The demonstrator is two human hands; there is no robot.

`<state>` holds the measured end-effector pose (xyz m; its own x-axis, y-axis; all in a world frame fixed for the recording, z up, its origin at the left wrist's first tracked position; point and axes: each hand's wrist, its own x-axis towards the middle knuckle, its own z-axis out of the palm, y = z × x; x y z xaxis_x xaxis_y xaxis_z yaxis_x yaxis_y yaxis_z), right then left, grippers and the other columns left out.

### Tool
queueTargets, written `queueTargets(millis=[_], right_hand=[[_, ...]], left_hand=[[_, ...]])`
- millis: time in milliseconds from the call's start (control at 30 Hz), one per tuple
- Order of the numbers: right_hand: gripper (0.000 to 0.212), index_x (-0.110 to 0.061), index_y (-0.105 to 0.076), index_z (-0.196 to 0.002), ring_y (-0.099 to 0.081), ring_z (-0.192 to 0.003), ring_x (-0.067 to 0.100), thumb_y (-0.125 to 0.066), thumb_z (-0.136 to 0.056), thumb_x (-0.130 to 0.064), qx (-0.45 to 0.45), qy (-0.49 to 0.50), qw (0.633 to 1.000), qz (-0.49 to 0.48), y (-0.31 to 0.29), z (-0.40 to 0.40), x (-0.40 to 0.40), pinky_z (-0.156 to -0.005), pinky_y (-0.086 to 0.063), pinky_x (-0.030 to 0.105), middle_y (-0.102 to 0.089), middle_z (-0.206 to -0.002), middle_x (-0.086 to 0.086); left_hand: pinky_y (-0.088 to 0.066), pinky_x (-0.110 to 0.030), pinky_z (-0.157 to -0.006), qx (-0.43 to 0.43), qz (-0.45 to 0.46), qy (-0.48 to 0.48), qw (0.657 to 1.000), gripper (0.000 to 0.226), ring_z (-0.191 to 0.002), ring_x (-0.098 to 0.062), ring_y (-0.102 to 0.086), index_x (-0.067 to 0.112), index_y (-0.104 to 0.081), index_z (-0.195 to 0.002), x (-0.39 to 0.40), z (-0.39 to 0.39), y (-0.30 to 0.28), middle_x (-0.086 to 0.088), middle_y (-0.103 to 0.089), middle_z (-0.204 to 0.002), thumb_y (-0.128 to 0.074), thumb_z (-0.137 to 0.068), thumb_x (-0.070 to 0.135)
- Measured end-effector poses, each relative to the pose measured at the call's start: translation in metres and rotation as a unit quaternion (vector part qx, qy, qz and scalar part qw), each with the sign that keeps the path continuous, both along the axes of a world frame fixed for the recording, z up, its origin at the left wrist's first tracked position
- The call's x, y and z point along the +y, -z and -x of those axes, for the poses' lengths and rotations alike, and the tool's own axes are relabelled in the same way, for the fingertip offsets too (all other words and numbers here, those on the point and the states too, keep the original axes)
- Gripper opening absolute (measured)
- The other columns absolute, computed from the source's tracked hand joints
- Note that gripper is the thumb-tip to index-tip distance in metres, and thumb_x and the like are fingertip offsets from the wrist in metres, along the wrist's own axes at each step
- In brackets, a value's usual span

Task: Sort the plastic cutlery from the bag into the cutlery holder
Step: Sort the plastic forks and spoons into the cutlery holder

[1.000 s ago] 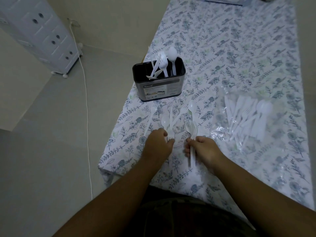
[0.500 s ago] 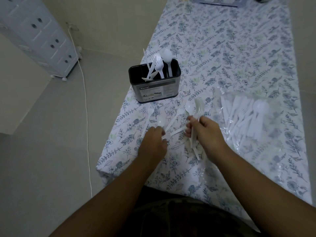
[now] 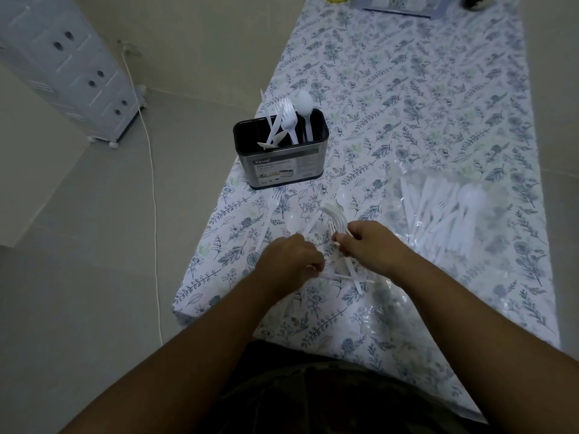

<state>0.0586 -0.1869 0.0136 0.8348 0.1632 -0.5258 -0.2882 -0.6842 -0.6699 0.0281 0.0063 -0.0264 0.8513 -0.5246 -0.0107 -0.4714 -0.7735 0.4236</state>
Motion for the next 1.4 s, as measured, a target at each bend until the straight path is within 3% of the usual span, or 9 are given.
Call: queueTargets(millis=[233,367,533,700,867,1000,1100,1267,1400], right_hand=[[0.033,0.006,-0.072,-0.100,-0.074,-0.080,0.032,-0.059,-0.103,-0.025,0.172,0.048,0.968,-0.174,0.013,0.026,-0.004,-0.081,-0.062,0.050,-0.078,-0.094,0.018],[0.041,0.020,-0.059,-0.101,-0.070,-0.070,0.024,-0.065,-0.099,-0.020,0.184,0.054,0.961,-0.198,0.018,0.036,-0.007,-0.064,-0.059,0.036,-0.074,-0.091,0.023],[0.067,-0.007,-0.049,-0.070,-0.060,-0.067,0.042,-0.078,-0.070,-0.067,0.148,0.014,0.981,-0.129,0.029,0.040,-0.015,-0.064,-0.038,0.040,-0.054,-0.071,0.015],[0.023,0.010,-0.066,-0.089,-0.075,-0.082,0.036,-0.070,-0.095,-0.011,0.175,0.110,0.949,-0.240,0.028,0.050,-0.010,-0.081,-0.062,0.052,-0.073,-0.092,0.028],[0.025,0.017,-0.062,-0.089,-0.076,-0.079,0.033,-0.073,-0.091,-0.005,0.203,0.152,0.940,-0.226,0.034,0.052,-0.013,-0.066,-0.063,0.039,-0.074,-0.096,0.030],[0.028,-0.007,-0.070,-0.065,-0.071,-0.074,0.037,-0.070,-0.094,-0.005,0.157,0.201,0.948,-0.190,0.036,0.051,-0.025,-0.078,-0.063,0.053,-0.071,-0.081,0.032],[0.022,0.018,-0.065,-0.098,-0.068,-0.073,0.034,-0.065,-0.096,-0.004,0.142,0.260,0.927,-0.229,0.043,0.053,-0.034,-0.077,-0.062,0.051,-0.070,-0.087,0.032],[0.013,0.009,-0.063,-0.100,-0.063,-0.071,0.030,-0.057,-0.100,-0.002,0.155,0.290,0.904,-0.271,0.045,0.053,-0.042,-0.069,-0.059,0.040,-0.062,-0.081,0.022],[0.012,0.002,-0.064,-0.092,-0.062,-0.075,0.031,-0.059,-0.100,-0.005,0.166,0.297,0.904,-0.259,0.048,0.051,-0.047,-0.081,-0.060,0.050,-0.061,-0.082,0.019]], left_hand=[[-0.047,-0.031,-0.073,-0.009,0.118,-0.076,0.990,0.025,-0.090,-0.021,-0.060,0.015,-0.073,-0.102,0.002,-0.010,-0.005,0.000,-0.073,-0.097,-0.079,-0.078,0.016],[-0.045,-0.023,-0.069,0.053,0.118,-0.082,0.988,0.025,-0.080,-0.012,-0.056,0.014,-0.063,-0.098,0.002,-0.017,-0.008,0.006,-0.064,-0.089,-0.077,-0.078,0.009],[-0.039,-0.019,-0.066,0.084,0.107,-0.075,0.988,0.030,-0.076,-0.009,-0.048,0.017,-0.058,-0.101,-0.006,-0.023,-0.010,0.006,-0.054,-0.093,-0.067,-0.077,0.002],[-0.049,-0.028,-0.068,0.133,0.102,-0.134,0.977,0.074,-0.082,-0.012,-0.054,0.031,-0.034,-0.138,-0.023,-0.023,-0.005,0.002,-0.058,-0.107,-0.060,-0.078,-0.004],[-0.053,-0.024,-0.082,0.106,0.162,-0.121,0.974,0.089,-0.094,-0.005,-0.047,0.029,-0.025,-0.153,-0.038,-0.016,0.002,-0.001,-0.052,-0.124,-0.061,-0.079,-0.006],[-0.049,-0.020,-0.070,0.108,0.235,-0.276,0.926,0.055,-0.083,-0.010,-0.052,0.019,-0.049,-0.127,-0.043,-0.010,0.006,-0.003,-0.054,-0.104,-0.066,-0.078,0.002],[-0.052,-0.027,-0.064,0.177,0.163,-0.356,0.903,0.020,-0.073,-0.014,-0.060,0.013,-0.059,-0.100,-0.053,-0.014,0.012,-0.001,-0.062,-0.083,-0.070,-0.086,0.021],[-0.049,-0.028,-0.051,0.221,0.077,-0.368,0.900,0.048,-0.054,-0.024,-0.063,0.004,-0.066,-0.069,-0.074,-0.024,0.025,-0.008,-0.063,-0.059,-0.076,-0.077,0.051],[-0.040,-0.023,-0.048,0.233,0.080,-0.376,0.893,0.034,-0.049,-0.018,-0.051,0.006,-0.061,-0.064,-0.072,-0.029,0.024,-0.006,-0.057,-0.056,-0.078,-0.075,0.032]])
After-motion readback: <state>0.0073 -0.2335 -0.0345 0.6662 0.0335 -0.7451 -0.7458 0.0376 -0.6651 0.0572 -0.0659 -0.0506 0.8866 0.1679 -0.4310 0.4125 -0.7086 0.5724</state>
